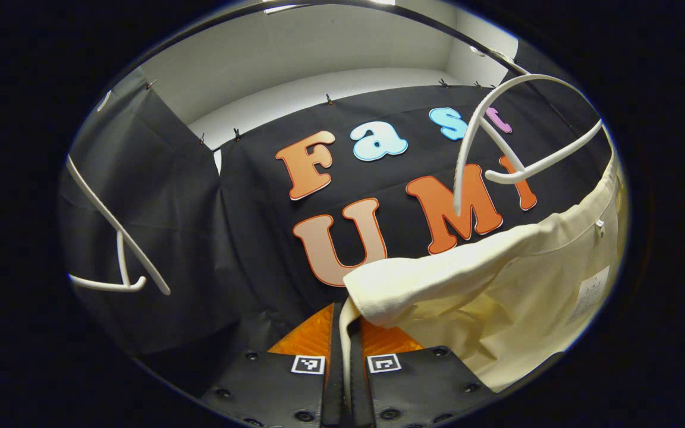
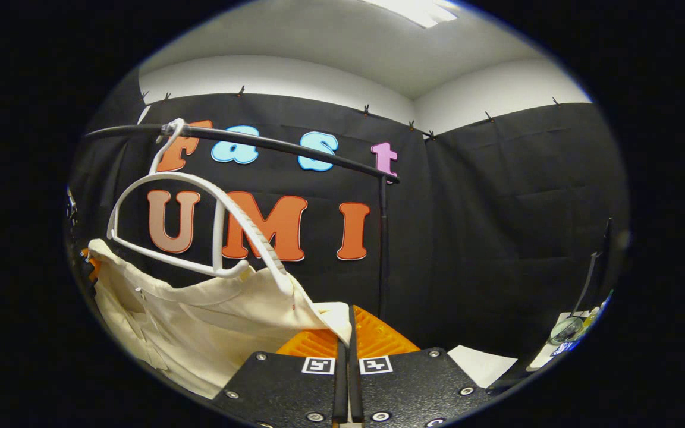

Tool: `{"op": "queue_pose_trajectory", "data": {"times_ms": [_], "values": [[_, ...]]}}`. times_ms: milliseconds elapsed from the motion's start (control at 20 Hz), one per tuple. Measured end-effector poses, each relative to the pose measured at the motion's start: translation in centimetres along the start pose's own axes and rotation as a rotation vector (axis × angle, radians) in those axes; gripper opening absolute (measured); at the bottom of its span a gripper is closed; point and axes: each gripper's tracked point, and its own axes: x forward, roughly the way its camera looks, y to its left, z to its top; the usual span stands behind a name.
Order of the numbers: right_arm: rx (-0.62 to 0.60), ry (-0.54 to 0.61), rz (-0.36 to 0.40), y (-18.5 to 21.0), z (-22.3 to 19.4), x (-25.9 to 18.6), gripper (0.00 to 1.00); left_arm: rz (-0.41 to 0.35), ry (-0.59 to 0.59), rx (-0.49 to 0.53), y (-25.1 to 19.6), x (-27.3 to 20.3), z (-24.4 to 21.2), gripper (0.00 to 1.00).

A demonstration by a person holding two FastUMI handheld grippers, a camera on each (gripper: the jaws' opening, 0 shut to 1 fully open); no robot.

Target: Grasp the clothes on the hanger with both hands and then place them into the laundry hamper below.

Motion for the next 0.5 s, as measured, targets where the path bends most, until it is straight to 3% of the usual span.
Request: {"op": "queue_pose_trajectory", "data": {"times_ms": [250, 500], "values": [[0.011, 0.001, 0.038, 1.7, 0.4, -3.4, 0.01, 0.001, 0.008, -0.035, 1.7, -3.2, 0.2, 0.12], [0.03, 0.008, 0.093, 5.7, -0.6, -5.3, 0.01, -0.065, 0.025, -0.117, -0.1, -6.5, 0.5, 0.12]]}}
